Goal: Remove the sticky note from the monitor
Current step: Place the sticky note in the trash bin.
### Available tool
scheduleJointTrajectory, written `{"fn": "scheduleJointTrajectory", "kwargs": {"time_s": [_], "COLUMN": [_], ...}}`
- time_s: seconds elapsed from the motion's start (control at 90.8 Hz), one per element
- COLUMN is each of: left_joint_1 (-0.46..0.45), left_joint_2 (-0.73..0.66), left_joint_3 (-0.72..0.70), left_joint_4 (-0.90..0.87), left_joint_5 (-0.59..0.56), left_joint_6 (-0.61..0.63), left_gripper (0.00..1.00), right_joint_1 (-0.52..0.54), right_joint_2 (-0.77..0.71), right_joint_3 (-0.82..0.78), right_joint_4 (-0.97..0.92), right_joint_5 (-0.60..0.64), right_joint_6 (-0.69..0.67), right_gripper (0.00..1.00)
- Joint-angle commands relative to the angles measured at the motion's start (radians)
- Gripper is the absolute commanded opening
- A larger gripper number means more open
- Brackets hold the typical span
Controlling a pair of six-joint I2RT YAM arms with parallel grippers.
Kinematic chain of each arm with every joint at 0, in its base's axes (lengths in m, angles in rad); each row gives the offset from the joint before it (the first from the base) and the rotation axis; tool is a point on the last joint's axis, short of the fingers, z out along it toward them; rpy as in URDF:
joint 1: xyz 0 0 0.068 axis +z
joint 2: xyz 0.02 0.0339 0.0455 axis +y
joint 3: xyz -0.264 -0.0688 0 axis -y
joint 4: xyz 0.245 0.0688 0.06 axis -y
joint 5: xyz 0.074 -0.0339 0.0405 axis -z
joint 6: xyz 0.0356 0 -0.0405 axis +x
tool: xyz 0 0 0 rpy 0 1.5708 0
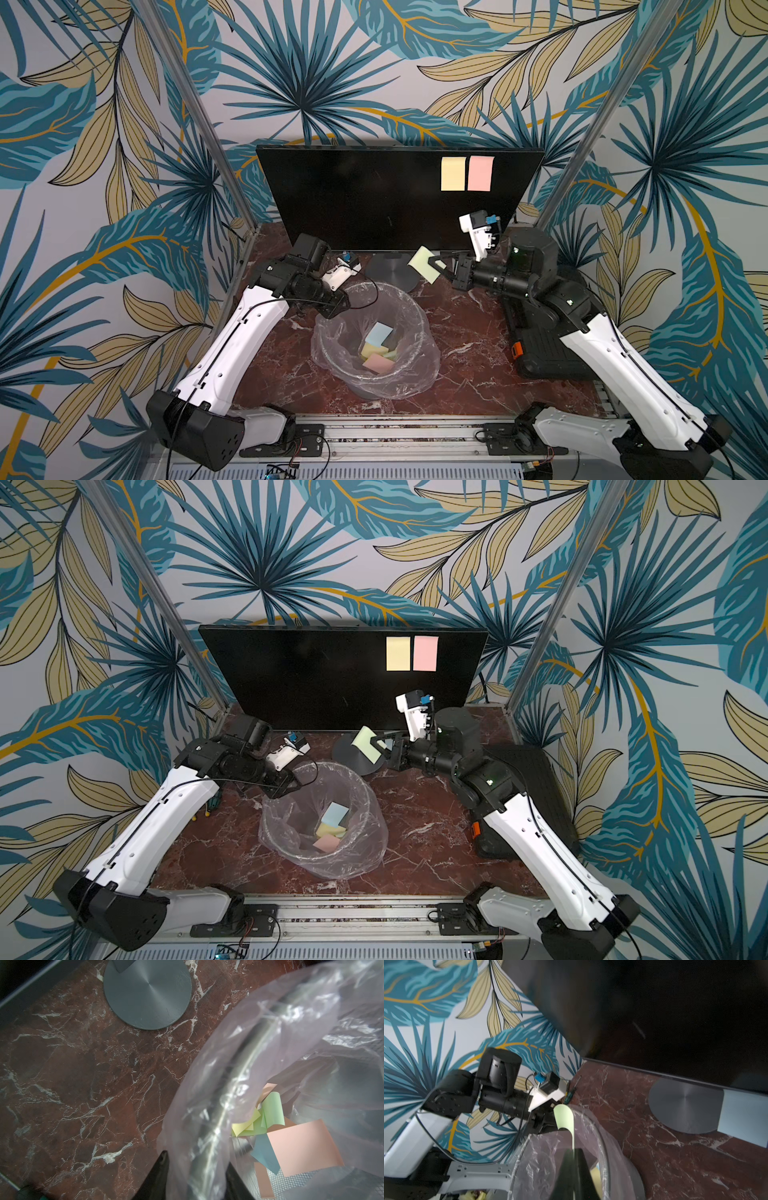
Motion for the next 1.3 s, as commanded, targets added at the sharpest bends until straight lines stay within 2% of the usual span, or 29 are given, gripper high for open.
{"fn": "scheduleJointTrajectory", "kwargs": {"time_s": [0.0, 0.253, 0.43, 0.463, 0.474, 0.496, 0.529, 0.595, 0.683, 0.804, 1.102, 1.289], "left_joint_1": [-0.003, -0.003, -0.003, -0.004, -0.004, -0.003, -0.004, -0.003, -0.004, -0.004, -0.004, -0.004], "left_joint_2": [0.017, 0.016, 0.014, 0.014, 0.014, 0.014, 0.013, 0.014, 0.014, 0.016, 0.014, 0.015], "left_joint_3": [-0.02, -0.02, -0.021, -0.02, -0.02, -0.02, -0.021, -0.022, -0.022, -0.02, -0.023, -0.009], "left_joint_4": [0.004, 0.005, 0.004, 0.005, 0.005, 0.005, 0.006, 0.005, 0.005, 0.004, 0.007, 0.001], "left_joint_5": [-0.006, -0.007, -0.009, -0.008, -0.008, -0.007, -0.008, -0.008, -0.008, -0.008, -0.009, 0.007], "left_joint_6": [0.013, 0.013, 0.013, 0.012, 0.012, 0.012, 0.013, 0.013, 0.014, 0.014, 0.013, 0.01], "left_gripper": [0.39, 0.39, 0.39, 0.39, 0.39, 0.39, 0.39, 0.39, 0.39, 0.39, 0.39, 0.41], "right_joint_1": [0.081, 0.255, 0.304, 0.312, 0.315, 0.318, 0.324, 0.333, 0.334, 0.335, 0.34, 0.341], "right_joint_2": [0.047, 0.198, 0.271, 0.272, 0.272, 0.27, 0.264, 0.25, 0.228, 0.217, 0.223, 0.225], "right_joint_3": [-0.021, 0.012, 0.022, 0.014, 0.011, 0.007, 0.001, -0.007, -0.017, -0.011, -0.037, -0.039], "right_joint_4": [-0.082, -0.099, -0.124, -0.118, -0.116, -0.113, -0.11, -0.099, -0.08, -0.075, -0.039, -0.051], "right_joint_5": [0.04, 0.036, 0.006, -0.004, -0.005, -0.007, -0.007, -0.006, 0.007, 0.015, -0.156, -0.076], "right_joint_6": [-0.12, -0.186, -0.223, -0.232, -0.235, -0.24, -0.248, -0.259, -0.256, -0.263, -0.303, -0.316], "right_gripper": [0.0, 0.0, 0.0, 0.1, 0.19, 0.3, 0.37, 0.39, 0.48, 0.54, 0.61, 0.67]}}
